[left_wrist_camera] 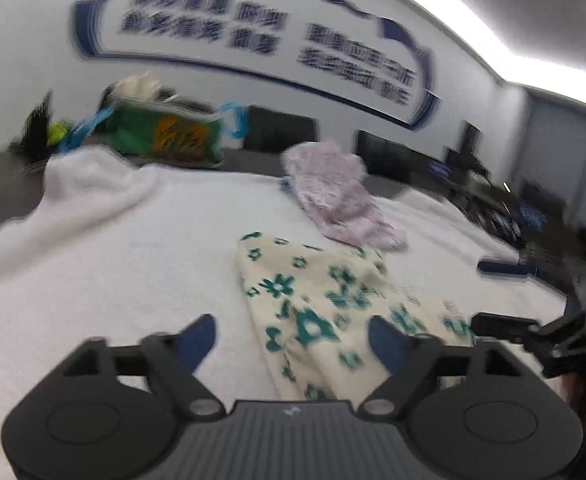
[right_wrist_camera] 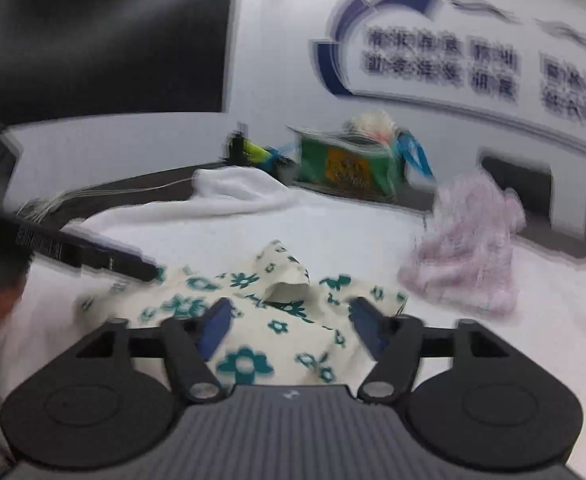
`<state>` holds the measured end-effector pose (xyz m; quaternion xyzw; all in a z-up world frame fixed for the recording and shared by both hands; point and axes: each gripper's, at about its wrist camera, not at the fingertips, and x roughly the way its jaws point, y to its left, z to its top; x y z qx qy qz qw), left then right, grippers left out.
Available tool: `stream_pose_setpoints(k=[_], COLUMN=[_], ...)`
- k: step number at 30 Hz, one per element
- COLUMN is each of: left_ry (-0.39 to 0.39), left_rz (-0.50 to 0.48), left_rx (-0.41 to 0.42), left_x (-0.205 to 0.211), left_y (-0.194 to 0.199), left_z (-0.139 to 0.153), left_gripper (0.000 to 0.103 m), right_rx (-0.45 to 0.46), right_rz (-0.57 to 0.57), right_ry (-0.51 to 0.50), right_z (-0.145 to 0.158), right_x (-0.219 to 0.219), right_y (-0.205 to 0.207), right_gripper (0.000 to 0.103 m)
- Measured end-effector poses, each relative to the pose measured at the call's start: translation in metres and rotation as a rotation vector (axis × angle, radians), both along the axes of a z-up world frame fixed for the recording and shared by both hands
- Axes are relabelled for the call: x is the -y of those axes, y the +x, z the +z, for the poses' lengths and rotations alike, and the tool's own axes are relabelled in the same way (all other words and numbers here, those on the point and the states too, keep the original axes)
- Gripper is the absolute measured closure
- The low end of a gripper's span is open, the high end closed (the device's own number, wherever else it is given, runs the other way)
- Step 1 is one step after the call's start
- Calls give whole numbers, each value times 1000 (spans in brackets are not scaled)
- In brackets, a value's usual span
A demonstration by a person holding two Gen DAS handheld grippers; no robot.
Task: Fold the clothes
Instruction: 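Press the folded shirt bundle flat with both grippers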
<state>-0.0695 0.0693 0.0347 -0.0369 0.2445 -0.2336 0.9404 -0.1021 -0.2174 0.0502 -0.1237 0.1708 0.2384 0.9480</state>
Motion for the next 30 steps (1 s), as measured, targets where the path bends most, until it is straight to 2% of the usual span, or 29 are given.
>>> stream_pose_setpoints(k=[1, 5, 7, 10, 12, 14, 17, 19, 22, 23, 25, 27, 30], left_ry=[28, 110, 139, 134, 88, 57, 54, 20, -28, -28, -16, 0, 2], left_rz=[-47, -208, -244, -250, -247, -266, -243, -249, -295, -302, -294, -267, -260], left_rx=[15, 41, 53, 32, 19, -23, -47, -62, -90, -90, -91, -109, -107], left_x=[4, 16, 21, 27, 28, 29, 25, 19, 10, 7, 4, 1, -11], left_y=[-8, -35, -43, -43, -37, -31, -30, -36, -51, -58, -69, -73, -81], left_z=[-3, -16, -23, -33, -36, -37, -33, -28, -18, -16, -17, -24, -32], left_gripper=[17, 17, 17, 20, 32, 65, 80, 84, 91, 96, 99, 99, 92], right_rx=[14, 3, -24, -90, -99, -110, -123, -124, -131, -133, -129, -126, -112], right_rz=[21, 101, 125, 130, 126, 129, 169, 198, 256, 277, 285, 249, 178], right_ry=[-54, -172, -184, -122, -78, -35, 11, 3, 17, 19, -17, -74, -128], right_z=[-1, -11, -17, -27, -35, -41, -41, -38, -26, -21, -15, -14, -14], right_x=[1, -4, -7, -5, -5, -5, -3, -1, 7, 12, 18, 21, 28], right_y=[-10, -38, -44, -41, -36, -31, -27, -33, -46, -52, -64, -72, -80], right_gripper=[13, 13, 13, 17, 31, 63, 80, 88, 89, 89, 89, 89, 87])
